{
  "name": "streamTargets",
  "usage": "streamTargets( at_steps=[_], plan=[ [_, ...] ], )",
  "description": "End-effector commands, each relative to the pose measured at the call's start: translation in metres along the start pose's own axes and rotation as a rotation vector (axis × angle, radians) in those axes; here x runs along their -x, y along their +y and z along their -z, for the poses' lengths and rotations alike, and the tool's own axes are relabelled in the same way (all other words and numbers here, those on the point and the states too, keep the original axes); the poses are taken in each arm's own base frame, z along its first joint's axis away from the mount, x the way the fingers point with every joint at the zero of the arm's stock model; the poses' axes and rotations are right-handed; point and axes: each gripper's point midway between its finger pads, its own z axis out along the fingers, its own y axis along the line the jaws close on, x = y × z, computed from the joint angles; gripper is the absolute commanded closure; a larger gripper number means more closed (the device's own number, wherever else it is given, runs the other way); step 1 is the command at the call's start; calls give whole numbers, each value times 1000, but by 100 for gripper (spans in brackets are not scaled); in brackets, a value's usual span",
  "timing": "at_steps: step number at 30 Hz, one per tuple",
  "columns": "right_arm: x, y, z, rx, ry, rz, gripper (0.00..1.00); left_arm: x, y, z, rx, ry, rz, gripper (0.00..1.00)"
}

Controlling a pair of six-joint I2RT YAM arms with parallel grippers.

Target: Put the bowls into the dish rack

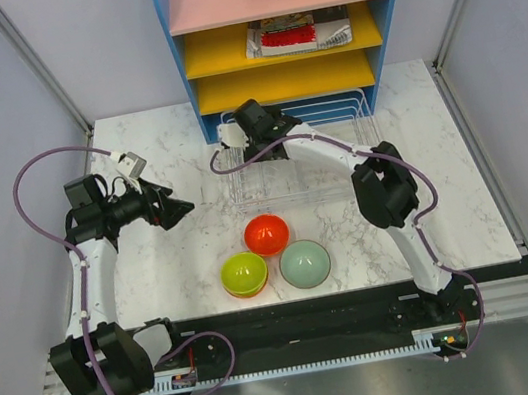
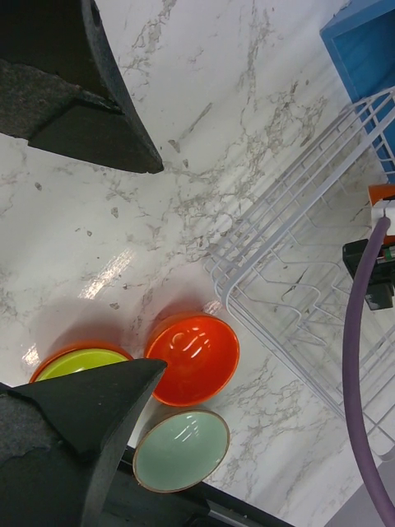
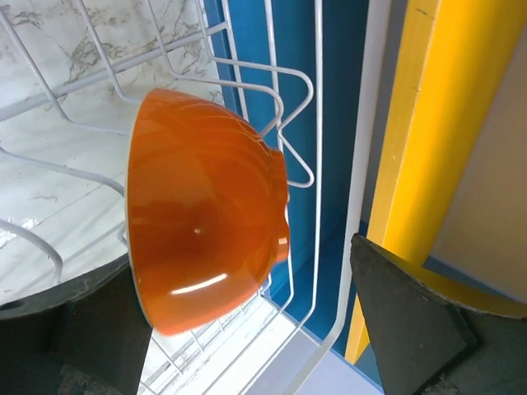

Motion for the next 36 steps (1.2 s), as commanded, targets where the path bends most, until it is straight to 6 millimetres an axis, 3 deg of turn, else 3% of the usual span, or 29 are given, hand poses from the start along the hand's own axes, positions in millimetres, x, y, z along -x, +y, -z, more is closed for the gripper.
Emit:
streamTargets(
  at_steps=[1, 14, 19, 20, 22, 23, 25, 26, 28, 31, 36],
  plan=[
    [7, -47, 49, -95, -57, -72, 2, 9, -7, 2, -32, -37, -19, 0],
    [3, -45, 100, -45, -127, -148, 2, 20, -16, 7, -46, -44, -68, 0],
    [-2, -68, 144, -89, -208, -384, 2, 33, -40, 6, -109, -25, -172, 0],
    [-6, -71, 151, -93, -219, -426, 2, 31, -60, -4, -160, -1, -217, 0],
    [-19, -78, 171, -100, -250, -541, 2, 19, -72, -21, -151, 81, -294, 0],
    [-25, -79, 177, -96, -259, -572, 2, 8, -103, -36, -239, 130, -341, 0],
    [-41, -78, 196, -84, -289, -651, 2, -7, -115, -50, -243, 210, -388, 0],
    [-46, -76, 201, -73, -303, -671, 2, -19, -137, -58, -313, 256, -405, 0],
    [-67, -70, 217, -67, -317, -705, 2, -33, -143, -74, -342, 334, -402, 0],
    [-84, -57, 235, -42, -359, -727, 2, -58, -171, -93, -434, 437, -440, 0],
    [-98, -34, 256, 2, -402, -721, 2, -83, -189, -121, -490, 543, -489, 0]
  ],
)
